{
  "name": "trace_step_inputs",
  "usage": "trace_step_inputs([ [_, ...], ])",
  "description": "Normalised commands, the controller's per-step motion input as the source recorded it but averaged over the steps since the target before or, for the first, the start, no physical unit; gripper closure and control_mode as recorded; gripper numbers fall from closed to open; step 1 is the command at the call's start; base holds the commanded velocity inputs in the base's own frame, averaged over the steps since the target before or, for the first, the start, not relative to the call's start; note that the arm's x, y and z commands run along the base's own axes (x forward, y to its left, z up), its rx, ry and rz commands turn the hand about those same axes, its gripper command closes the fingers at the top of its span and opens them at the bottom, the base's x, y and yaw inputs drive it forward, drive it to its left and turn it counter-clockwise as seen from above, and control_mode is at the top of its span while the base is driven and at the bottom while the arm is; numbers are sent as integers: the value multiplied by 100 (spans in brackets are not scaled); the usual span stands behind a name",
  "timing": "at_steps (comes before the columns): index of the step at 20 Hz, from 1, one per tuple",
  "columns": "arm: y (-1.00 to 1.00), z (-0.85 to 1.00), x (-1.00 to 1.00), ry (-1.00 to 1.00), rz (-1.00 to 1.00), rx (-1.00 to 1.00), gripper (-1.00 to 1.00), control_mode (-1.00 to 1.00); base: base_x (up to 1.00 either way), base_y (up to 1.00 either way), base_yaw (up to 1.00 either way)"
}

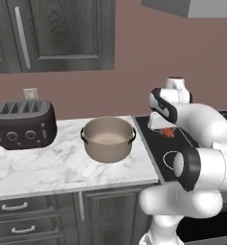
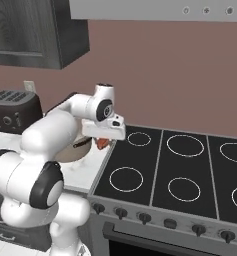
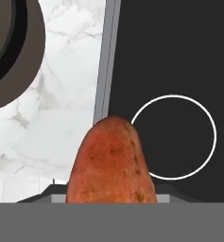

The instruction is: Turn on the sink faucet. Then move the sweet potato from the counter to the sink. Turn off the sink. Move the vegetable from the sink to the pot next to the stove. Finally move the pot to the front center burner.

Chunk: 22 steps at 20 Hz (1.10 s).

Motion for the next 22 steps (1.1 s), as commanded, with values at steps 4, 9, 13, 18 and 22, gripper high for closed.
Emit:
trace_step_inputs([
  [4, 48, 49, 2, 0, 0, 0, 100, -100, 0, 0, 0],
  [9, 59, 10, 26, 0, 0, 0, 100, -100, 0, 0, 0],
  [13, 54, -1, 25, 0, 0, 0, 100, -100, 0, 0, 0],
  [18, 23, -4, 4, 0, 6, 0, 100, -100, 0, 0, 0],
  [22, 32, -6, 16, 0, 4, 0, 100, -100, 0, 0, 0],
])
